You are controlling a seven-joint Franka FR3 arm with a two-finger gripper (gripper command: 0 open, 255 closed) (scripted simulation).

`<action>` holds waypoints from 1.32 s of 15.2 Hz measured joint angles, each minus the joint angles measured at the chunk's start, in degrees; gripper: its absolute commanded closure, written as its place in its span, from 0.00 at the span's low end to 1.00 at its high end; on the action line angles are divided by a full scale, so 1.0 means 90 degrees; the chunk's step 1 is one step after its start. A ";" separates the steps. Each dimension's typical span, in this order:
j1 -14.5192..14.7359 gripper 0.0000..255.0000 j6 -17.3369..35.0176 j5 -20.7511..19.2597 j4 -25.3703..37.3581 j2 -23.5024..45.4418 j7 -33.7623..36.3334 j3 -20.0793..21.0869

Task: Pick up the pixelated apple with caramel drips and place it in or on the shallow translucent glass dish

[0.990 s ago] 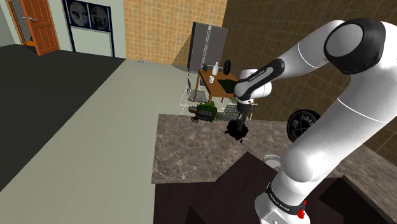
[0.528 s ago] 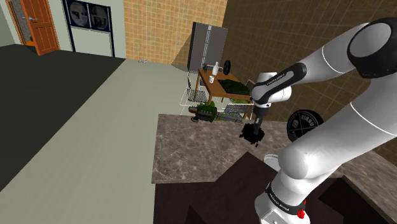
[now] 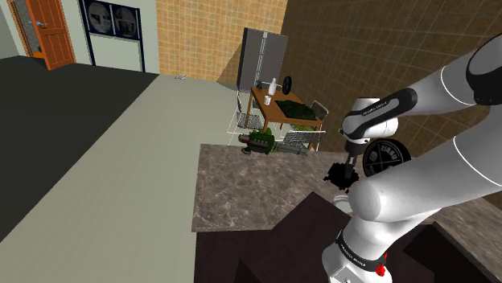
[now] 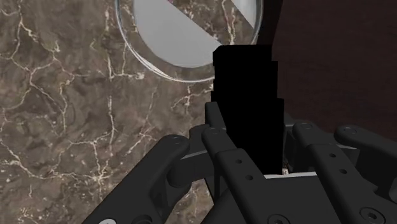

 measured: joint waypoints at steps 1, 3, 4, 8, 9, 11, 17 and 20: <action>-0.0153 1.00 -0.0014 -0.0129 -0.0013 -0.0070 -0.0183 -0.0138; -0.0407 1.00 -0.0028 -0.0359 -0.0082 -0.0221 -0.0452 -0.0341; -0.0524 1.00 0.0006 -0.0466 -0.0091 -0.0234 -0.0598 -0.0461; -0.1015 1.00 -0.0085 -0.0857 -0.0023 -0.0442 -0.1274 -0.0929; -0.1094 1.00 -0.0106 -0.0921 -0.0018 -0.0485 -0.1376 -0.0995; -0.1104 1.00 0.0085 -0.0968 -0.0011 -0.0307 -0.1436 -0.1118; -0.1050 1.00 0.0863 -0.1073 -0.0141 0.0336 -0.1404 -0.1395; -0.0988 1.00 0.1269 -0.1069 -0.0183 0.0704 -0.1381 -0.1511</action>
